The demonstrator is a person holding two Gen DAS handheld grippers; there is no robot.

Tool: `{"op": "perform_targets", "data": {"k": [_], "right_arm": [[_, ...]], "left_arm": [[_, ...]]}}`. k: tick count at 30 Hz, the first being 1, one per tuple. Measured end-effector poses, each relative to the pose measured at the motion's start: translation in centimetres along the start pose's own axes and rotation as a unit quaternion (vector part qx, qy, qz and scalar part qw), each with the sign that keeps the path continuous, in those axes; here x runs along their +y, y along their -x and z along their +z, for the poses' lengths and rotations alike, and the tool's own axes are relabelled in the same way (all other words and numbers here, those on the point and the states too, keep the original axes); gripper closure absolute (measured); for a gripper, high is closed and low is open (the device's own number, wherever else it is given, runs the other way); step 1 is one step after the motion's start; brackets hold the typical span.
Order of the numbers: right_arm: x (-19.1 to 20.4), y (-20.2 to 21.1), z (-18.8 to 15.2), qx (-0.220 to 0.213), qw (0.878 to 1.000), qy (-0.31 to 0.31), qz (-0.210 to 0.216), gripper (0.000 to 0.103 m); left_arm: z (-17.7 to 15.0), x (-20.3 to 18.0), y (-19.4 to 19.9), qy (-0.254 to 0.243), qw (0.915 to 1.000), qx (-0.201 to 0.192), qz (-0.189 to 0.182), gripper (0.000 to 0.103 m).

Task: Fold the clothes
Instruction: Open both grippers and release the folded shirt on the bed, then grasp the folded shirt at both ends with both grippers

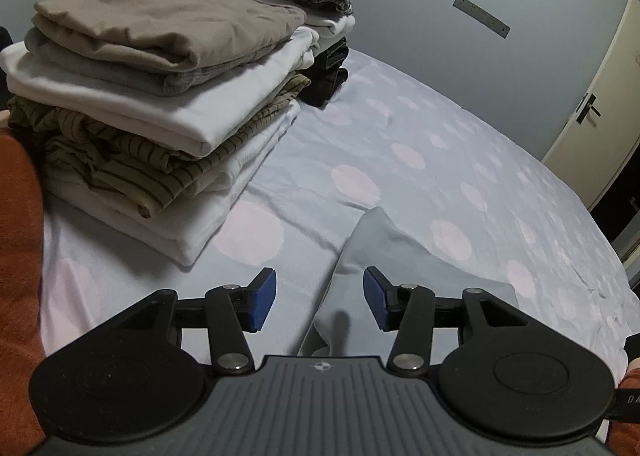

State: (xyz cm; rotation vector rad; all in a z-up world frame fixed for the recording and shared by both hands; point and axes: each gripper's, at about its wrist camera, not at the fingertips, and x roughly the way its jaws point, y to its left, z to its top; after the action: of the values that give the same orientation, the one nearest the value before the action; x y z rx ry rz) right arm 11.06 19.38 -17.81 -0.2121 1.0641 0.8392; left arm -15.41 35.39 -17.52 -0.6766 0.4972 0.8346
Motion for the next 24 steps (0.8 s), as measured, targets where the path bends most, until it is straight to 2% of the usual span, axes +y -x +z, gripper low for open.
{"op": "perform_targets", "data": {"k": [8, 14, 22, 24], "right_arm": [[0.7, -1.3, 1.8, -0.010, 0.999, -0.015, 0.049, 0.055], [1.4, -2.2, 2.6, -0.004, 0.994, -0.035, 0.105, 0.042], [1.9, -4.5, 3.3, 0.018, 0.994, -0.041, 0.104, 0.042], [1.9, -5.0, 3.5, 0.023, 0.993, -0.045, 0.103, 0.042]], "left_arm": [[1.2, 0.3, -1.7, -0.010, 0.9996, 0.024, -0.013, 0.042], [1.5, 1.3, -2.8, 0.010, 0.9972, 0.056, -0.048, 0.037], [3.4, 2.5, -4.6, 0.048, 0.9908, 0.102, -0.076, 0.037], [4.1, 2.4, -5.4, 0.034, 0.9896, 0.117, -0.077, 0.037]]}}
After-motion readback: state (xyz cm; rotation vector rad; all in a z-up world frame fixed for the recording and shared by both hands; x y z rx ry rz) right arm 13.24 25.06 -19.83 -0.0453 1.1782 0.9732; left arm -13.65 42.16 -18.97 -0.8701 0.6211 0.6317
